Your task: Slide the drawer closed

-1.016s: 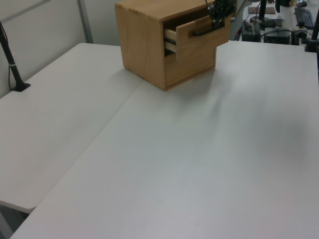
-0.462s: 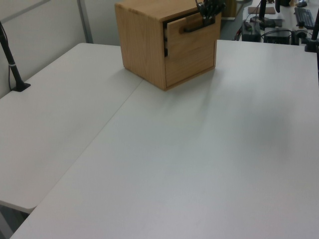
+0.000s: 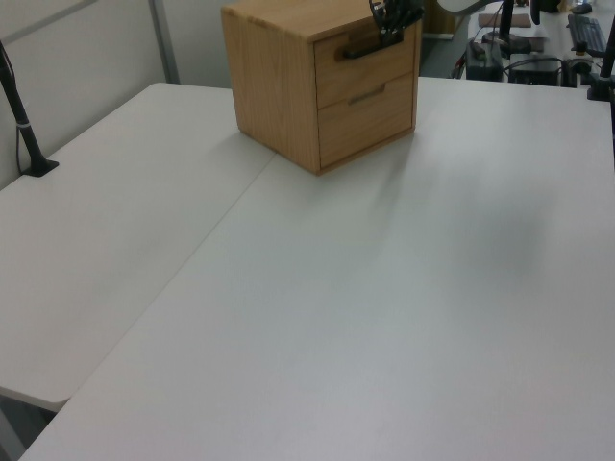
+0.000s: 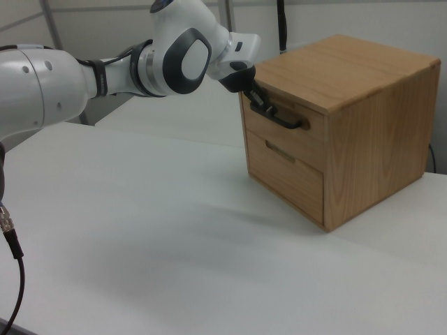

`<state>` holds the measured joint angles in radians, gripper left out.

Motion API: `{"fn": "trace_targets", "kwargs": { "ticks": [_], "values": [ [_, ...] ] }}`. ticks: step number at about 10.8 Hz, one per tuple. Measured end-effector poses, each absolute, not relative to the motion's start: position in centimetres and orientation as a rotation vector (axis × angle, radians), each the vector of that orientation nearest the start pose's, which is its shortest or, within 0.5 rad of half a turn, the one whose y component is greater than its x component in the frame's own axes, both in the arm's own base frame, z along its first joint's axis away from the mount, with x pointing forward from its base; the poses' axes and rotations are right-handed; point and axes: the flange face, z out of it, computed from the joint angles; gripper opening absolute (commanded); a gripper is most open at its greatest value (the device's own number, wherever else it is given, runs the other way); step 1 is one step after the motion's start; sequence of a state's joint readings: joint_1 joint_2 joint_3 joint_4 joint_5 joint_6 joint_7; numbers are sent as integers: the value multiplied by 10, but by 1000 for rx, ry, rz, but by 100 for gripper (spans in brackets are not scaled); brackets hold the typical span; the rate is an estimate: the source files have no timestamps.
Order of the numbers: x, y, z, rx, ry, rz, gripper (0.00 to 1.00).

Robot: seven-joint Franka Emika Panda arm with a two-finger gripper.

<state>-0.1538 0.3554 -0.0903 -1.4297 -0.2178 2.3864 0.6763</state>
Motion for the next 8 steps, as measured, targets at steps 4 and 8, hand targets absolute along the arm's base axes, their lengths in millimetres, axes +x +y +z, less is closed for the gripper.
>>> {"fn": "trace_targets", "kwargs": {
  "ticks": [4,8],
  "values": [
    [691,-174,565,-2841,1179,-1016,0],
    [662,-131,595,-2956,1142,-728,0]
  ]
}}
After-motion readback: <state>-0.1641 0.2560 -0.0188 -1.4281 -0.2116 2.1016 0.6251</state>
